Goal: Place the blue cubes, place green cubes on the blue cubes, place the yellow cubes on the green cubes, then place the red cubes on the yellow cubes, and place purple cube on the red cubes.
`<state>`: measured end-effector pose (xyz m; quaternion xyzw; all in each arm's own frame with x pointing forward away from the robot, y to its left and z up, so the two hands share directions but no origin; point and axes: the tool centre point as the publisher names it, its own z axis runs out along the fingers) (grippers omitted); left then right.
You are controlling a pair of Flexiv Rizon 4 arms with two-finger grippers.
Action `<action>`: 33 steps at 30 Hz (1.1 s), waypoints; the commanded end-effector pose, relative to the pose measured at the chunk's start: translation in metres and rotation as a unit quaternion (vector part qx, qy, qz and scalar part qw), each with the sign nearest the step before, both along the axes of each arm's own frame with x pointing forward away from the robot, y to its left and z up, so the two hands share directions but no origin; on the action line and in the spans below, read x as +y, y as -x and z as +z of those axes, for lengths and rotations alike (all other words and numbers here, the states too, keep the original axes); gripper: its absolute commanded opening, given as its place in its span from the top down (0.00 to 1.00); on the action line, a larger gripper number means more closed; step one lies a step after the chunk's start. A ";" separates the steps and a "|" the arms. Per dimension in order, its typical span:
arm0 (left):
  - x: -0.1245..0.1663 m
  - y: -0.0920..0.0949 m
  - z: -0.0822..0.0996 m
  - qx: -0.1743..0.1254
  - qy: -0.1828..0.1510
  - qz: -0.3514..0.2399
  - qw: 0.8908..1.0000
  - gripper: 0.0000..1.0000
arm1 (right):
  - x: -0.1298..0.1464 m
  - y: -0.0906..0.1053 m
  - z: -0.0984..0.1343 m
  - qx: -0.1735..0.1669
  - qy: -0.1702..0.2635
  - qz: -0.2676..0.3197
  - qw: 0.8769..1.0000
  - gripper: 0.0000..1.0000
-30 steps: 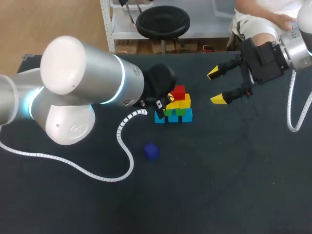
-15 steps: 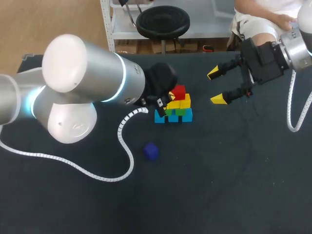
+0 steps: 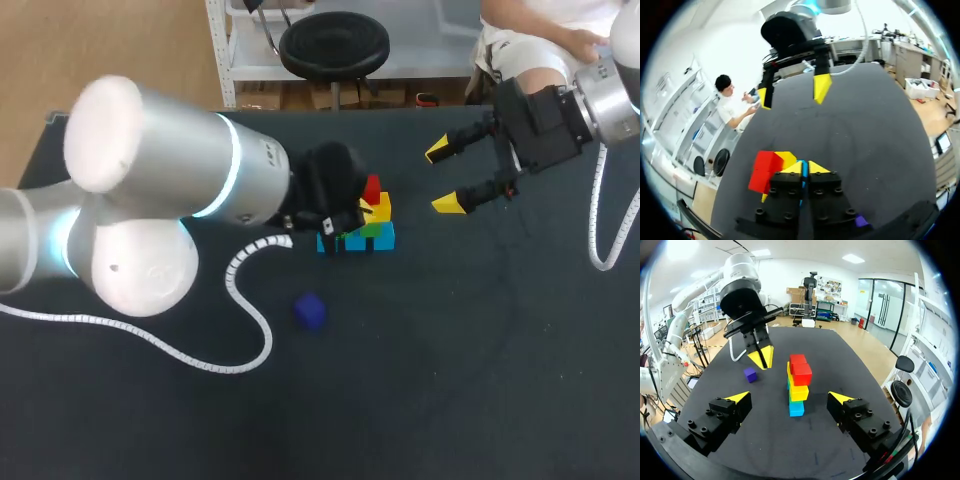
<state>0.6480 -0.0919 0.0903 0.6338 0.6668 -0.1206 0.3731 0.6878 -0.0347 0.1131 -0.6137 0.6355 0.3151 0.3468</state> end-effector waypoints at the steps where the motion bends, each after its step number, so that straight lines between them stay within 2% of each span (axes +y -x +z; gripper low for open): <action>1: 0.026 0.011 0.013 0.054 0.012 -0.057 0.997 0.06 | 0.000 0.001 0.000 -0.001 -0.001 0.000 1.000 0.00; 2: 0.029 0.014 0.014 0.059 0.013 -0.059 0.996 0.00 | 0.000 0.001 0.000 -0.001 -0.001 0.000 1.000 0.00; 8: 0.042 0.032 0.018 0.072 0.016 -0.081 0.994 0.00 | 0.000 0.001 0.000 -0.001 -0.001 0.000 1.000 0.00; 11: 0.044 0.038 0.016 0.082 0.019 -0.116 0.990 0.00 | 0.000 0.001 0.000 -0.001 -0.001 0.000 1.000 0.00; 16: 0.045 0.046 0.012 0.087 0.020 -0.137 0.987 0.00 | 0.000 0.001 0.000 -0.001 -0.001 0.000 1.000 0.00; 21: 0.041 0.053 0.010 0.097 0.002 -0.197 0.976 0.00 | 0.000 0.001 0.000 -0.001 -0.001 0.000 1.000 0.00; 23: 0.041 0.056 0.008 0.098 -0.005 -0.232 0.968 0.00 | 0.000 0.001 0.000 -0.001 -0.001 0.000 1.000 0.00; 25: 0.045 0.059 0.003 0.107 0.001 -0.252 0.962 0.00 | 0.000 0.001 0.000 -0.001 -0.001 0.000 1.000 0.00; 27: 0.049 0.062 -0.001 0.122 0.011 -0.259 0.958 0.00 | 0.000 0.001 0.000 -0.001 -0.001 0.000 1.000 0.00; 33: 0.056 0.074 -0.005 0.133 0.001 -0.259 0.957 0.00 | 0.000 0.001 0.000 -0.001 -0.001 0.000 1.000 0.00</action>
